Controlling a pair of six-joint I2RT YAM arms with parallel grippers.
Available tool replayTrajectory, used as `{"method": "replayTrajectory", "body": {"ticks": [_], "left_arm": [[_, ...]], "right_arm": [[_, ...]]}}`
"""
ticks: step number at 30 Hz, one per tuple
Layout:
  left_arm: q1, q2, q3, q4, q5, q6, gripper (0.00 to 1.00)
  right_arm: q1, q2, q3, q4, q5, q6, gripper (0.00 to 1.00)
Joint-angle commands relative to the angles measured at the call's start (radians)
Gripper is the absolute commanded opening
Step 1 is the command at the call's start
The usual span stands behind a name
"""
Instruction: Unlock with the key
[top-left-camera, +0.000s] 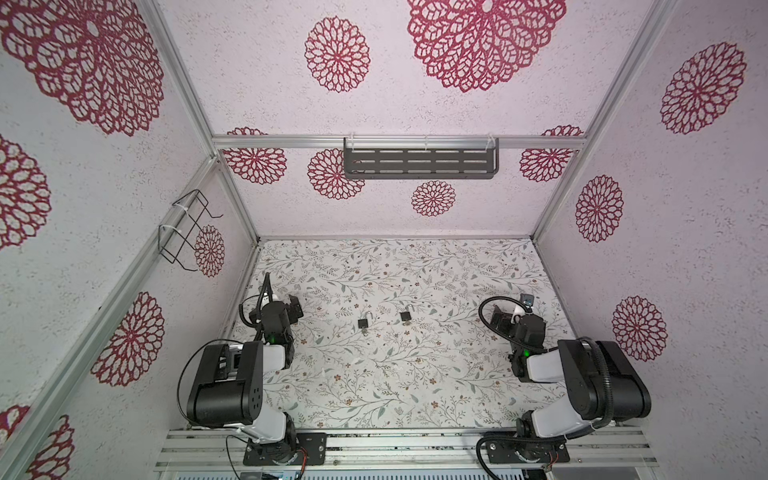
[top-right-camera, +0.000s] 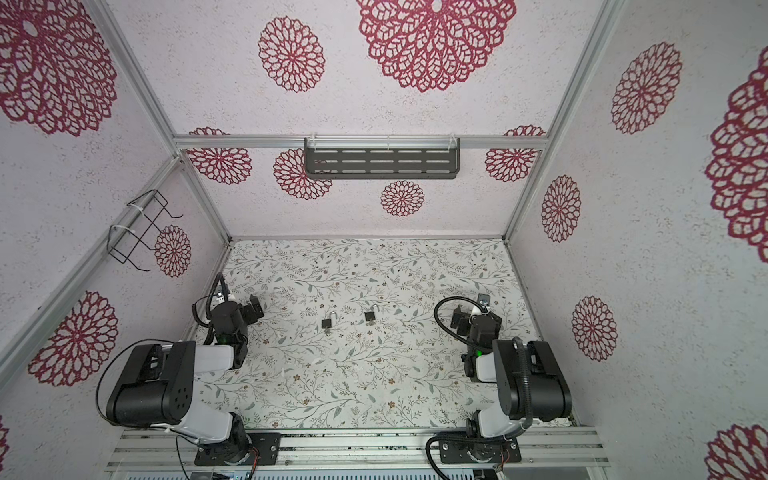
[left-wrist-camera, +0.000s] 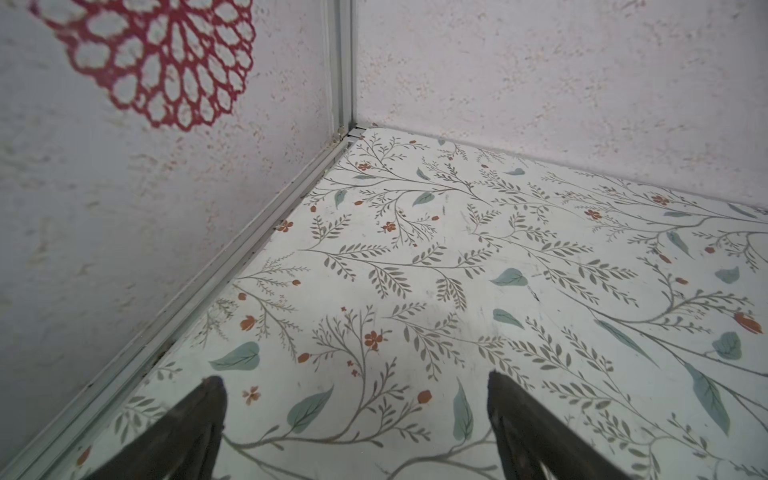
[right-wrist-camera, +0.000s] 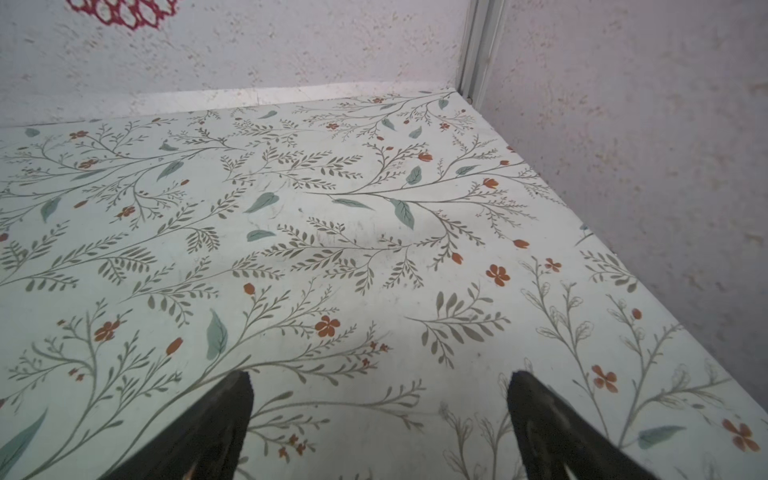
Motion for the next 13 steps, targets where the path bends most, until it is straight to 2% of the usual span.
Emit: {"method": "replayTrajectory", "body": {"ticks": [1,13], "left_arm": [[0.017,0.005,0.007,0.11,0.06,0.04,1.0],[0.014,0.002,0.005,0.113,0.058,0.04,1.0]], "right_arm": [[0.018,-0.014,-0.003,0.128,-0.016,-0.049,0.99],[0.013,-0.011,0.005,0.119,-0.031,-0.047,0.99]]}}
